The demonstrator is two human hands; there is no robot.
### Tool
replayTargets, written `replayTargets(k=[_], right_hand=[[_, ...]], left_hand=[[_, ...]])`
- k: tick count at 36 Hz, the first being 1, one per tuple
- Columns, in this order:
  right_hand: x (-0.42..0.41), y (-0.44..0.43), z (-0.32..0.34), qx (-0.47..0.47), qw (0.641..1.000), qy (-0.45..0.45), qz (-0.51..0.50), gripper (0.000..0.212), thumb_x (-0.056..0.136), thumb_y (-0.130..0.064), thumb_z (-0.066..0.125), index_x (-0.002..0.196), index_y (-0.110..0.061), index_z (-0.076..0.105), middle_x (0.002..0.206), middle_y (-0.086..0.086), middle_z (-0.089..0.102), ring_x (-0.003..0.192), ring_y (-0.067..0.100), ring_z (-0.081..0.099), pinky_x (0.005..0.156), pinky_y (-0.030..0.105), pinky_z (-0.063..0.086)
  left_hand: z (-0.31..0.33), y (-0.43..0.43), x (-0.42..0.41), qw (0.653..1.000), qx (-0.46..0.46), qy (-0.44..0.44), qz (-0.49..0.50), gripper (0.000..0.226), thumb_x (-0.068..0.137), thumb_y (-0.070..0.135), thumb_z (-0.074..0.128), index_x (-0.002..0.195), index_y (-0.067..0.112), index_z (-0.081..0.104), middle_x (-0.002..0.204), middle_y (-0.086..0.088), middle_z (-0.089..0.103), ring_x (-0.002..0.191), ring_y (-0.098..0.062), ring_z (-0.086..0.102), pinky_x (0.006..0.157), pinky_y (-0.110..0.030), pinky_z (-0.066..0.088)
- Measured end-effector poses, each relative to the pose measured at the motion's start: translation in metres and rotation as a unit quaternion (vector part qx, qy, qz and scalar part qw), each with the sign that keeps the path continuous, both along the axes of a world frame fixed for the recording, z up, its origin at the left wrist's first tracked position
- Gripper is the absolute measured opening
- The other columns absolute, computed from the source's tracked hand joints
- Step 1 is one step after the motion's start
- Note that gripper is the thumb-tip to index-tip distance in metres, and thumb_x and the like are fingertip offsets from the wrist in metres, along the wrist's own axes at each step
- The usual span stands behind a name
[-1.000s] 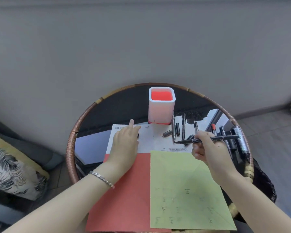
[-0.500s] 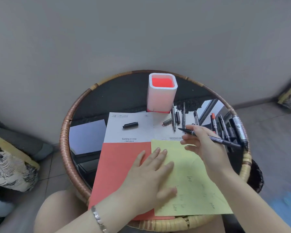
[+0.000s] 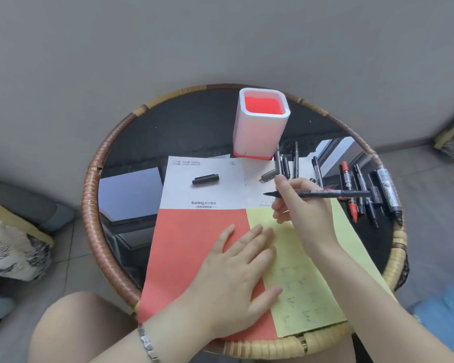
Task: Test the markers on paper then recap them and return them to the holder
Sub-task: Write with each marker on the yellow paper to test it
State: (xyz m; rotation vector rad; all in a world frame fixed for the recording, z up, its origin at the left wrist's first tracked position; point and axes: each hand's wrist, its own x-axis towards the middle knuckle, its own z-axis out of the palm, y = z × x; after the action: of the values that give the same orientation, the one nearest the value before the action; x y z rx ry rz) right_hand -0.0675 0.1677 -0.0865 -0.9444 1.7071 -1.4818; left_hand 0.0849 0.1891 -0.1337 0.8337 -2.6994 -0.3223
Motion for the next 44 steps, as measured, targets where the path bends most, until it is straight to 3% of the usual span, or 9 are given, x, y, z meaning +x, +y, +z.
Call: replayTargets(k=[4,9,16,29,33,36,39,44], right_hand=[[0.004,-0.004,-0.008,-0.007,0.999,0.054,-0.003,0.035,0.08,-0.026,0.069,0.057,-0.011,0.046,0.034,-0.004,0.049,0.031,0.008,0.044,0.038,0.015,0.037],[0.009,-0.011,-0.021,-0.009,0.993,0.116,-0.005,0.044,0.077,-0.028,0.071,0.049,-0.014,0.04,0.031,-0.003,0.045,0.029,0.009,0.041,0.044,0.019,0.037],[0.007,-0.016,-0.031,-0.014,0.991,0.123,-0.047,0.039,0.077,-0.013,0.061,0.044,-0.016,0.041,0.031,-0.002,0.045,0.03,0.011,0.042,0.052,0.025,0.04],[0.008,-0.016,-0.032,-0.015,0.983,0.182,-0.025,0.034,0.075,-0.01,0.062,0.047,-0.014,0.043,0.039,0.004,0.049,0.032,0.003,0.046,0.051,0.017,0.038],[0.007,-0.018,-0.035,-0.023,0.978,0.206,-0.026,0.034,0.074,-0.011,0.064,0.047,-0.013,0.045,0.041,0.005,0.051,0.042,0.014,0.048,0.055,0.021,0.038],[0.006,-0.019,-0.038,-0.033,0.976,0.215,-0.026,0.035,0.071,-0.016,0.064,0.044,-0.02,0.042,0.039,-0.005,0.047,0.051,0.028,0.055,0.057,0.023,0.039],[0.006,-0.02,-0.039,-0.036,0.974,0.223,-0.029,0.034,0.068,-0.021,0.061,0.043,-0.024,0.039,0.038,-0.008,0.045,0.052,0.031,0.057,0.058,0.027,0.04],[0.007,-0.019,-0.038,-0.032,0.972,0.228,-0.043,0.028,0.068,-0.023,0.057,0.046,-0.018,0.041,0.043,0.003,0.049,0.055,0.034,0.059,0.061,0.031,0.041]], left_hand=[[-0.002,-0.001,-0.001,0.999,0.012,0.017,0.031,0.038,0.082,0.049,0.043,0.107,0.026,0.06,0.133,-0.008,0.053,0.13,-0.021,0.043,0.104,-0.044,0.021],[-0.002,-0.002,-0.002,0.998,0.025,0.031,0.049,0.036,0.079,0.049,0.046,0.104,0.027,0.062,0.129,-0.009,0.055,0.129,-0.023,0.044,0.104,-0.045,0.022],[0.0,-0.003,-0.004,0.996,0.033,0.027,0.083,0.057,0.078,0.051,0.044,0.117,0.013,0.062,0.129,0.0,0.058,0.126,-0.016,0.047,0.103,-0.04,0.025],[0.001,-0.005,-0.006,0.994,0.041,0.039,0.089,0.053,0.075,0.049,0.046,0.111,0.013,0.064,0.127,-0.002,0.059,0.122,-0.017,0.051,0.103,-0.039,0.027],[0.002,-0.005,-0.007,0.994,0.049,0.044,0.09,0.051,0.075,0.048,0.047,0.109,0.014,0.064,0.128,0.0,0.058,0.124,-0.016,0.049,0.103,-0.039,0.026],[0.002,-0.005,-0.006,0.994,0.049,0.045,0.09,0.051,0.075,0.048,0.047,0.11,0.015,0.064,0.129,0.0,0.058,0.124,-0.016,0.048,0.103,-0.039,0.027],[0.001,-0.005,-0.007,0.994,0.048,0.045,0.091,0.051,0.075,0.048,0.047,0.11,0.015,0.064,0.129,0.001,0.057,0.124,-0.016,0.047,0.103,-0.04,0.027],[0.001,-0.005,-0.007,0.994,0.046,0.045,0.093,0.051,0.075,0.048,0.048,0.11,0.014,0.064,0.128,0.0,0.058,0.123,-0.016,0.048,0.102,-0.04,0.028]])
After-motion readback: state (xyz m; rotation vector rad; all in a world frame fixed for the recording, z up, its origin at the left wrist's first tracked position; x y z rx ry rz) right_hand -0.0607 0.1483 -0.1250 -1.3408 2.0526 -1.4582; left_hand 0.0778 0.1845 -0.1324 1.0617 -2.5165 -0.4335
